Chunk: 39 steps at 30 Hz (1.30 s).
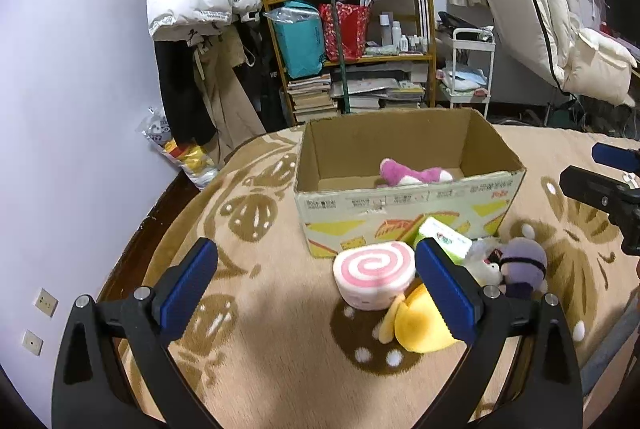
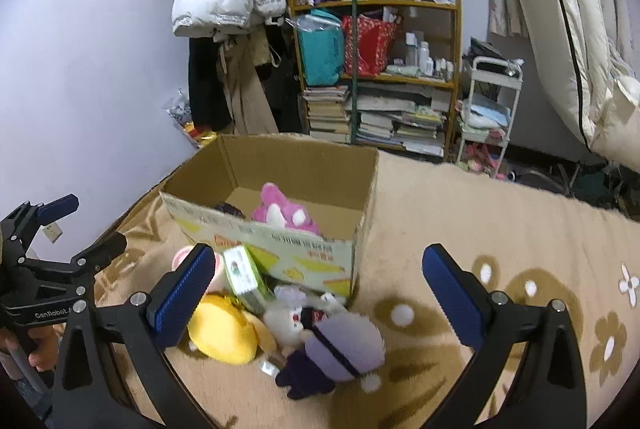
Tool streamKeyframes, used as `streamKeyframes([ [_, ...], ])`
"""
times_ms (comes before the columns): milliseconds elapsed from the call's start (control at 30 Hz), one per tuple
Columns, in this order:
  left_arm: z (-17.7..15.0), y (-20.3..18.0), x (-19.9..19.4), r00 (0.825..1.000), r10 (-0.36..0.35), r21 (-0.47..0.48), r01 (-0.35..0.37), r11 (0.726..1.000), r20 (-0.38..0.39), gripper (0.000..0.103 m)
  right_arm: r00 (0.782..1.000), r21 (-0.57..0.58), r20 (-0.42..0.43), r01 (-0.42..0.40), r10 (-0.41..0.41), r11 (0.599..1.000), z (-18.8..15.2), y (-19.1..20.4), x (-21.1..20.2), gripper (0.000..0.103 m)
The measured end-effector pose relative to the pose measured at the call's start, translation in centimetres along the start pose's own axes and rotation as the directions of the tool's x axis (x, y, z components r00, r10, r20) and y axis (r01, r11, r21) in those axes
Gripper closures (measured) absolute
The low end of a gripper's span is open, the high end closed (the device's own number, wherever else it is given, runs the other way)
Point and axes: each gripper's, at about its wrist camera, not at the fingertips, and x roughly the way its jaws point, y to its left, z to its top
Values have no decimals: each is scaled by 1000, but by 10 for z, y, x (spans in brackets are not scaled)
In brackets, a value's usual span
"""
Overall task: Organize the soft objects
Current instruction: 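Grasp the yellow pouch plush with the left tool while the right tool grasps the white-haired doll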
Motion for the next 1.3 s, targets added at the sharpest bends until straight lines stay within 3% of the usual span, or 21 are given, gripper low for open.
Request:
streamKeyframes([
  [433, -6, 2, 18, 996, -49, -79, 43, 996, -76, 5, 997, 86, -70, 28, -22, 996, -13, -23, 16, 0],
  [833, -12, -19, 35, 986, -113, -120, 98, 988, -124, 5, 987, 126, -157, 41, -20, 991, -22, -32, 42, 0],
  [1133, -18, -36, 60, 968, -174, -170, 143, 975, -180, 5, 966, 178, -259, 57, -9, 982, -35, -41, 66, 0],
  [1300, -20, -43, 70, 965, -173, -169, 140, 976, -199, 5, 949, 194, -316, 62, 2, 979, -44, -44, 76, 4],
])
